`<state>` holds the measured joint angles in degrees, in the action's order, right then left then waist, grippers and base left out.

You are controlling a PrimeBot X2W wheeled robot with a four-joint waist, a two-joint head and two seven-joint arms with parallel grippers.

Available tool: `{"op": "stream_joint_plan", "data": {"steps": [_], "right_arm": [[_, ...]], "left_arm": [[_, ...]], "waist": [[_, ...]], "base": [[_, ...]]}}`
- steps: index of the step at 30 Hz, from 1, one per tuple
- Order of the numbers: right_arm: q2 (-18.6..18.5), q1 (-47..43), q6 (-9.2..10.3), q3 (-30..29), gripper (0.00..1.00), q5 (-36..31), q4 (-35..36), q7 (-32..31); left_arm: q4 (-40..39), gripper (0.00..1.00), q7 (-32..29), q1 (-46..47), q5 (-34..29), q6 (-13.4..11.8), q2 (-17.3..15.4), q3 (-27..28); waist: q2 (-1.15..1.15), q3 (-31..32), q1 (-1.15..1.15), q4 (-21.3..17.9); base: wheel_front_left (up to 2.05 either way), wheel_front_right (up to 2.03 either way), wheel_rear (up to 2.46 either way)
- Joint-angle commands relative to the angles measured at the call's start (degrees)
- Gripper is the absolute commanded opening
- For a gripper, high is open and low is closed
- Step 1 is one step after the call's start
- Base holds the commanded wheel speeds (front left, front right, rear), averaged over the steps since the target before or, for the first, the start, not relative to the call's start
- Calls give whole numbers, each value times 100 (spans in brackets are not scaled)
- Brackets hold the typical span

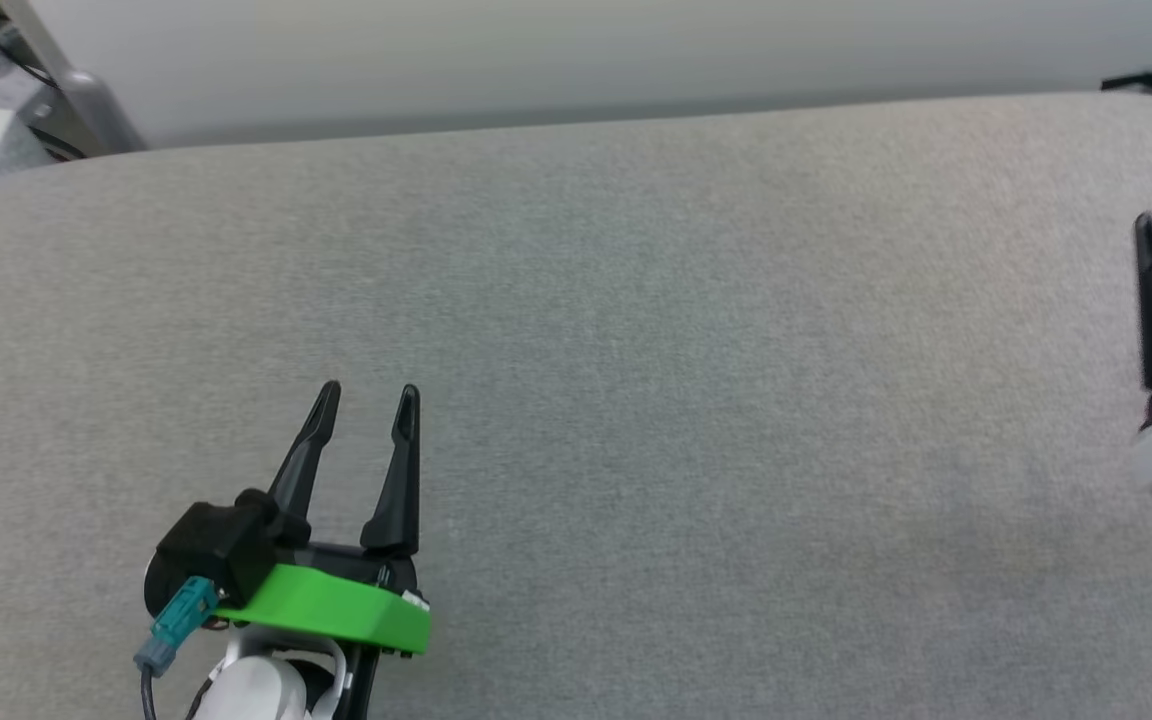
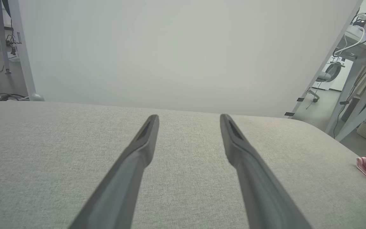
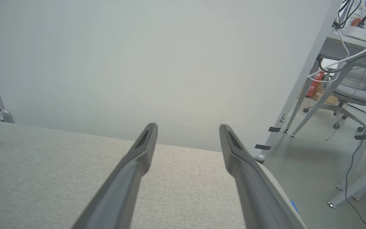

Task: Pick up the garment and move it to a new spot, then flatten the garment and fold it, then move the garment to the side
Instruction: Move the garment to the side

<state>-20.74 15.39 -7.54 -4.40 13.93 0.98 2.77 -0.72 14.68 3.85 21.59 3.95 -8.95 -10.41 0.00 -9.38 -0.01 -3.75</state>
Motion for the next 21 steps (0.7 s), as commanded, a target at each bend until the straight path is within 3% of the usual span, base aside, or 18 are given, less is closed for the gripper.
{"op": "stream_joint_plan", "data": {"steps": [1,11,21], "right_arm": [[159,-226,5,-3,100,35,147,44],[1129,-1220,5,132,100,-219,217,485],[1553,-1551,5,324,100,-446,-326,888]], "left_arm": [[14,100,30,-119,-86,-32,46,75],[338,100,31,-431,-490,49,235,322],[550,100,31,-477,-737,162,410,577]], "waist": [[0,394,1,385],[0,570,1,569],[0,577,1,595]], "base": [[0,0,0],[0,0,0],[0,0,0]]}}
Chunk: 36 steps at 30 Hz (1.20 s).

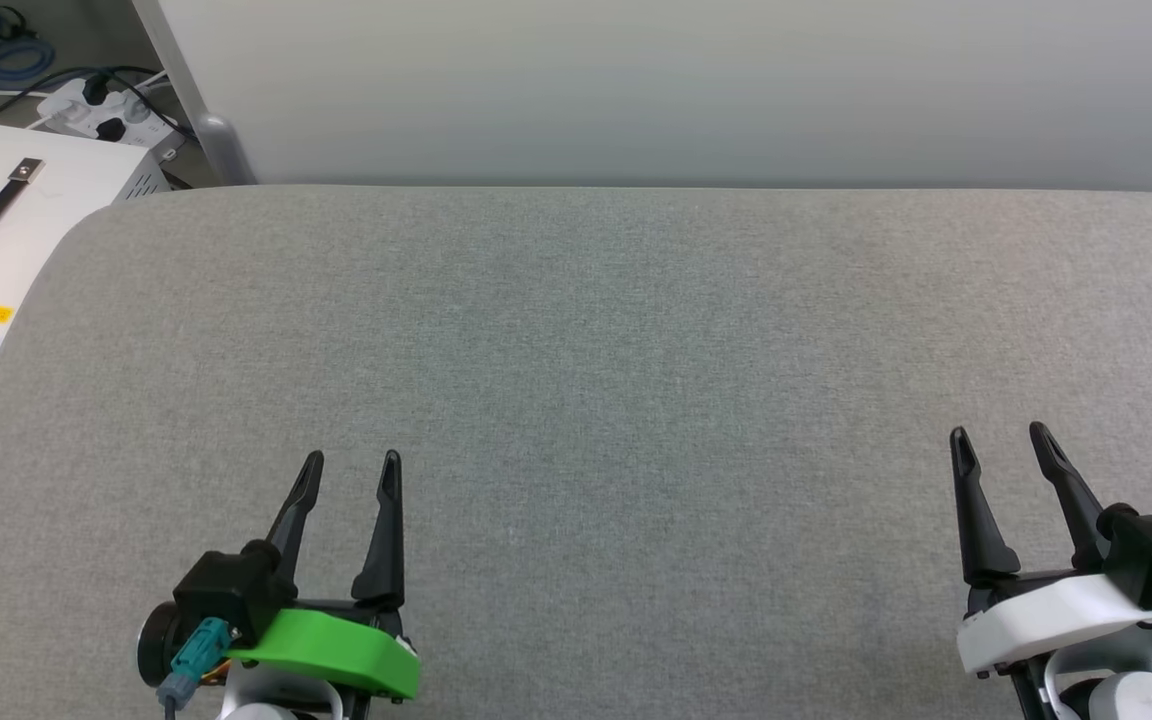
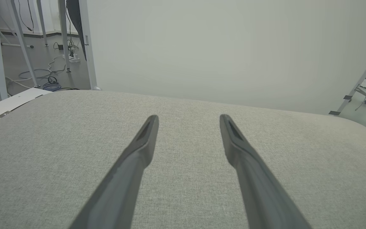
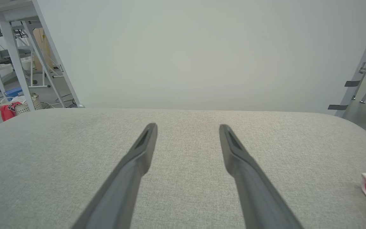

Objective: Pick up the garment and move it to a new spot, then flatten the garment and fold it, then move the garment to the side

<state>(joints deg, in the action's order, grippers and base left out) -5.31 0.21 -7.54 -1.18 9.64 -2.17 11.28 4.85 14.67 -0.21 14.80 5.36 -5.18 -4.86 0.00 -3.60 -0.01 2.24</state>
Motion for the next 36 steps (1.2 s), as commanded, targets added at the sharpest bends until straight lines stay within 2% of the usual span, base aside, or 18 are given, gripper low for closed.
{"op": "stream_joint_plan", "data": {"steps": [1,17,18,36], "right_arm": [[19,-28,5,0,100,-21,-34,53],[41,56,5,24,100,-26,-142,114],[37,2,0,13,0,-33,-124,66],[62,-1,1,21,0,-145,-82,-85]], "left_arm": [[-18,100,32,-70,-70,34,47,45],[-99,100,32,-129,-134,184,196,245],[-69,0,1,-41,-111,154,172,256],[-115,0,-185,-29,-277,69,176,280]], "waist": [[0,0,1,-9],[0,23,1,-66],[0,25,1,-65],[0,65,1,-85]], "base": [[0,0,0],[0,0,0],[0,0,0],[0,0,0]]}}
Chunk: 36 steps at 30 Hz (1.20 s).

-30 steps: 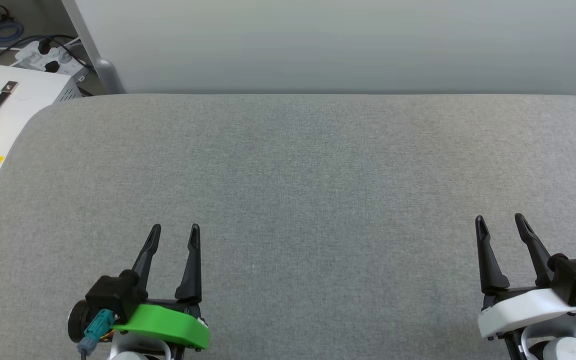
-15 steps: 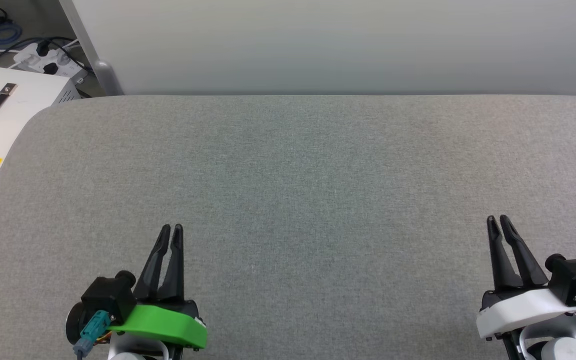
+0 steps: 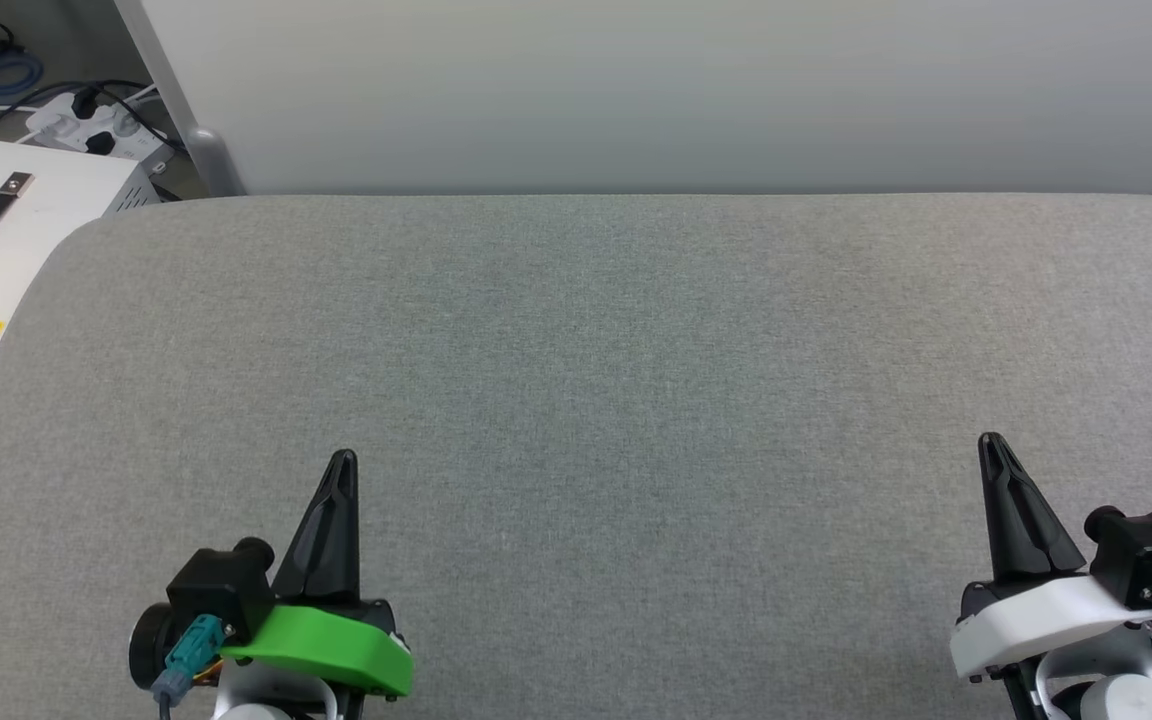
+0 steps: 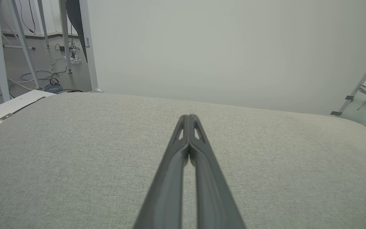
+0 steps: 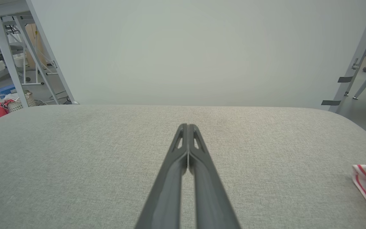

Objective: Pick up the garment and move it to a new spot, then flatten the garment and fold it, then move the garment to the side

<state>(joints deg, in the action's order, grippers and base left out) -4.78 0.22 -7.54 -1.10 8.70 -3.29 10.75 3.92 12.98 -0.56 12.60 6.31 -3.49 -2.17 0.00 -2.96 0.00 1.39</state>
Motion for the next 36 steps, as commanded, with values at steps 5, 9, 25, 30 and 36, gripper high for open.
{"op": "stream_joint_plan", "data": {"steps": [5,9,25,30,36], "right_arm": [[18,-4,1,18,0,-88,44,-80],[24,-4,1,21,0,-117,54,-117],[54,-7,2,37,0,-251,103,-287],[62,-8,2,41,0,-288,117,-334],[75,-10,2,48,0,-347,138,-409]], "left_arm": [[-39,0,-74,8,-111,-54,10,20],[-52,0,-120,10,-154,-76,12,28],[-112,0,-329,18,-350,-174,20,61],[-129,0,-387,20,-405,-202,23,70],[-156,0,-479,24,-491,-245,27,85]], "waist": [[0,14,0,-7],[0,25,0,-12],[0,73,0,-34],[0,86,0,-41],[0,107,0,-51]], "base": [[0,0,0],[0,0,0],[0,0,0],[0,0,0],[0,0,0]]}}
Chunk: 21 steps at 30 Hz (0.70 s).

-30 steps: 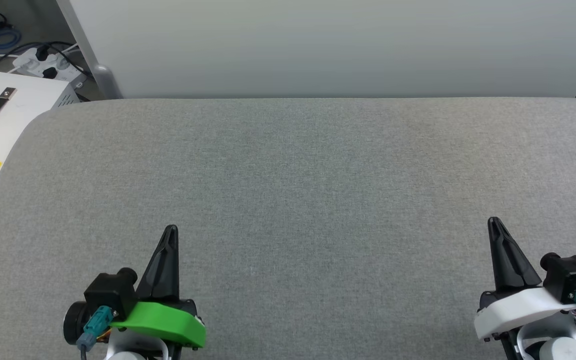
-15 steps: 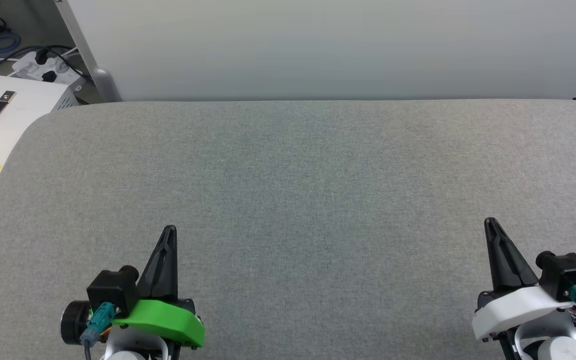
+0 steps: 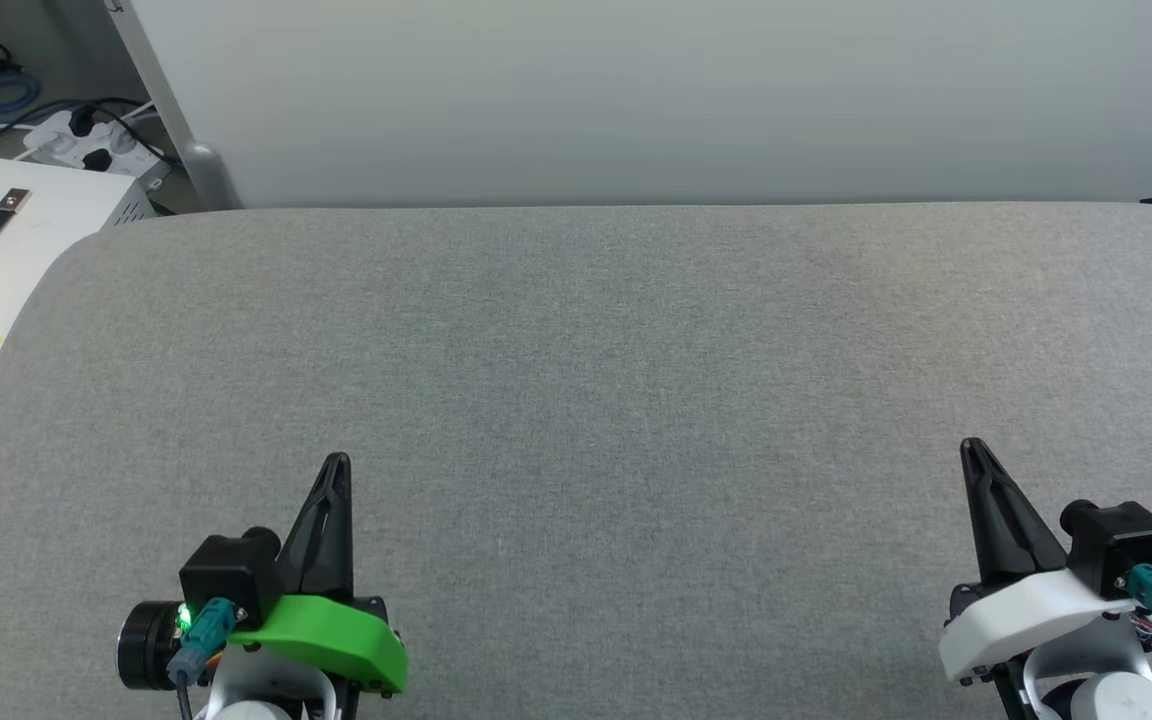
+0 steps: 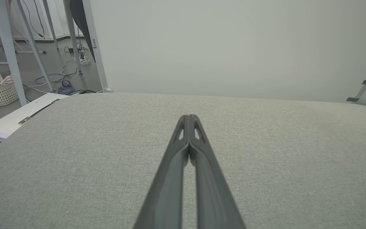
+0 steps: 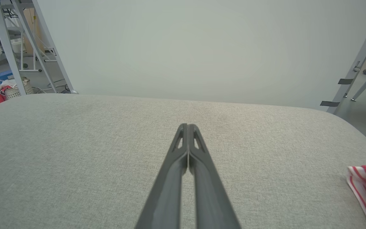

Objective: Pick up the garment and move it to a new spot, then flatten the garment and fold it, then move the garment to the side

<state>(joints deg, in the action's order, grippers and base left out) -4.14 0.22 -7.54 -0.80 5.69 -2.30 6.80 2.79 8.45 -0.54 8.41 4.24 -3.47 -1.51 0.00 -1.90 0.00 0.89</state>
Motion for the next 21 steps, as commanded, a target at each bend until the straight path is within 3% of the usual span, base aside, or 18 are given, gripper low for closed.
{"op": "stream_joint_plan", "data": {"steps": [1,21], "right_arm": [[11,-10,2,18,0,-52,42,-22],[48,-14,3,38,0,-215,101,-229]], "left_arm": [[-45,0,-36,22,-82,-42,25,21],[-119,0,-291,32,-321,-162,36,62]], "waist": [[0,4,0,-2],[0,62,0,-29]], "base": [[0,0,0],[0,0,0]]}}
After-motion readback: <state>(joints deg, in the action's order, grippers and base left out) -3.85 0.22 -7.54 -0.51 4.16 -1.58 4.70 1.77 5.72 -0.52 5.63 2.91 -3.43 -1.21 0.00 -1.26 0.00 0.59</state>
